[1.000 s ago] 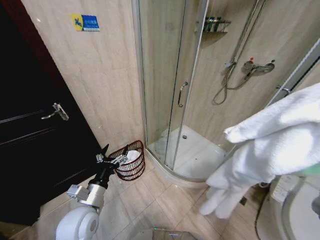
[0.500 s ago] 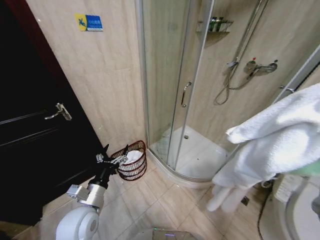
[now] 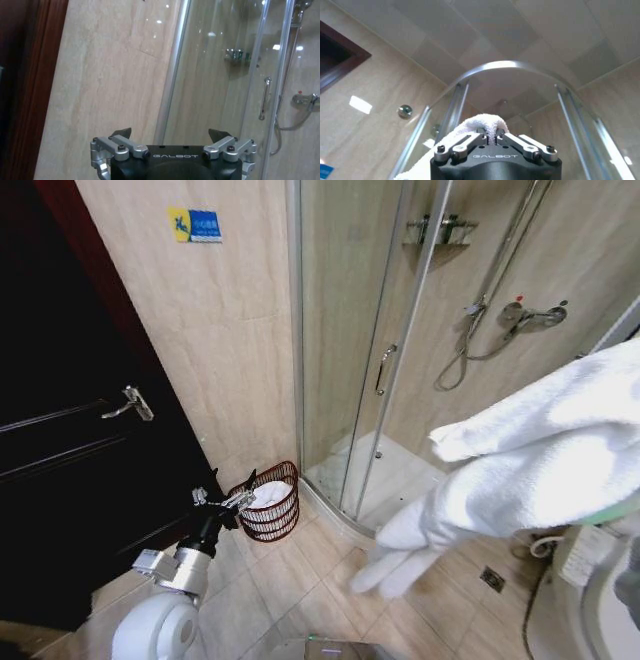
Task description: Discard the used towel into the hamper.
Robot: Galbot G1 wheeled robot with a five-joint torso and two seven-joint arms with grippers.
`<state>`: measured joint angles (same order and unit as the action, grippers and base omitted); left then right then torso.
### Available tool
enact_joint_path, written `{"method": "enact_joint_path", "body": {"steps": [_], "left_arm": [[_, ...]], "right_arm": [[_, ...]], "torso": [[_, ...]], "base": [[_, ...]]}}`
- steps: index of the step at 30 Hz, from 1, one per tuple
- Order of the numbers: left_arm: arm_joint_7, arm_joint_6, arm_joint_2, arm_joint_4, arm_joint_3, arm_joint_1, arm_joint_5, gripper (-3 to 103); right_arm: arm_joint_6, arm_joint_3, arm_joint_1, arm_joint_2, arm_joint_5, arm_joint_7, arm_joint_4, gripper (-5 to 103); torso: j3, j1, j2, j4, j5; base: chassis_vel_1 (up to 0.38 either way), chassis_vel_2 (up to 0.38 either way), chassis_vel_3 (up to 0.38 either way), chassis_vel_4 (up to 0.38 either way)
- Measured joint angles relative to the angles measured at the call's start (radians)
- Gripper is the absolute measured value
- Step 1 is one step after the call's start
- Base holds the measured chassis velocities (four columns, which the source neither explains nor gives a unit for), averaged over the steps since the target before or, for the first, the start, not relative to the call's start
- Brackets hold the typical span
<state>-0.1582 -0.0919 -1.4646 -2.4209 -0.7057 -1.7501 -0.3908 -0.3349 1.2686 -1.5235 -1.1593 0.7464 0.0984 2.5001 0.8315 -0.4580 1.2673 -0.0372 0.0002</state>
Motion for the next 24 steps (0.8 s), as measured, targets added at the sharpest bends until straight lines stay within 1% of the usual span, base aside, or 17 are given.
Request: {"method": "enact_joint_path", "body": {"steps": [5, 14, 24], "left_arm": [[0.000, 0.000, 0.000, 0.000, 0.000, 0.000, 0.000, 100], [0.000, 0.000, 0.000, 0.000, 0.000, 0.000, 0.000, 100], [0.000, 0.000, 0.000, 0.000, 0.000, 0.000, 0.000, 100]], "right_arm": [[-0.001, -0.013, 0.004, -0.003, 0.000, 0.004, 0.000, 5], [-0.001, -0.001, 0.003, -0.001, 0.010, 0.006, 0.000, 5], [-0.001, 0.000, 0.004, 0.000, 0.016, 0.004, 0.000, 5]], "torso": [[0.000, 0.000, 0.000, -0.0002, -0.0003], [0.000, 0.000, 0.000, 0.0000, -0.0002], [0.000, 0.000, 0.000, -0.0002, -0.0003]], "base": [[0.044, 0.038, 0.016, 0.017], [0.063, 0.051, 0.053, 0.054], [0.088, 0.102, 0.102, 0.112]]}}
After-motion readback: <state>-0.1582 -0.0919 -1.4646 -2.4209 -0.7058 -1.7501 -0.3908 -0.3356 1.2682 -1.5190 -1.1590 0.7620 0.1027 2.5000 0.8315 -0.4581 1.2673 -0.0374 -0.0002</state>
